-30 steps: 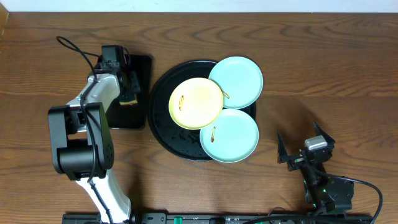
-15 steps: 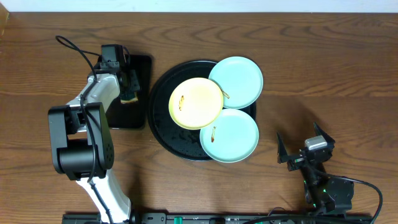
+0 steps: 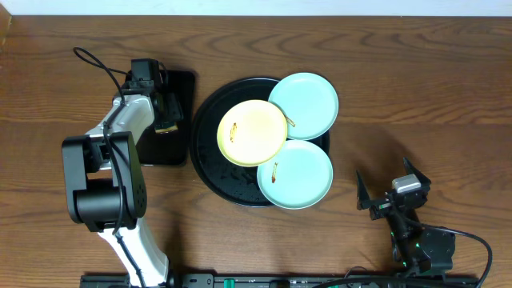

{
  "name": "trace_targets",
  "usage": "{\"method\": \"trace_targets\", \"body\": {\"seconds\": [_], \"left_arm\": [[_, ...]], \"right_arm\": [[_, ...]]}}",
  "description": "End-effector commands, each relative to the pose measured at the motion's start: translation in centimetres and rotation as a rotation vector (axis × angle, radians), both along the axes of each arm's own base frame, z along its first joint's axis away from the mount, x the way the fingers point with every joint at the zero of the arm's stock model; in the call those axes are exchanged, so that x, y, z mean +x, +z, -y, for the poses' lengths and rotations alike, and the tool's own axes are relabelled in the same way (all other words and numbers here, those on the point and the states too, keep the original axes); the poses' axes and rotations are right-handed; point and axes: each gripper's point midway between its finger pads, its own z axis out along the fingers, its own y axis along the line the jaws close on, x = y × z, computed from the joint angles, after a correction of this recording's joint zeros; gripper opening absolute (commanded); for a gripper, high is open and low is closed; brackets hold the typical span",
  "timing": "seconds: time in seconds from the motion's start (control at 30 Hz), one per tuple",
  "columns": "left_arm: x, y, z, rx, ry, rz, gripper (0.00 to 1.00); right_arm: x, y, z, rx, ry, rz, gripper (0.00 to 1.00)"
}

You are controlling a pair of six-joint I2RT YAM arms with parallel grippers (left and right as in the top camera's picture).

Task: Clean dirty plates on tray and stack at the side
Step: 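Lower the left gripper and close it on the green sponge, then reach the right gripper to the yellow plate's far rim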

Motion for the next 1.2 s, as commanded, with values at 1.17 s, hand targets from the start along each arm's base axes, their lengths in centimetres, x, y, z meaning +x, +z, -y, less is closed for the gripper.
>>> {"method": "trace_targets", "body": {"seconds": [1.17], "left_arm": [[-0.3, 0.4, -0.1, 0.002, 0.007, -0.002, 0.54]], "right_arm": [[5.2, 4.8, -8.1, 0.327, 0.369, -0.831, 0.99]]}}
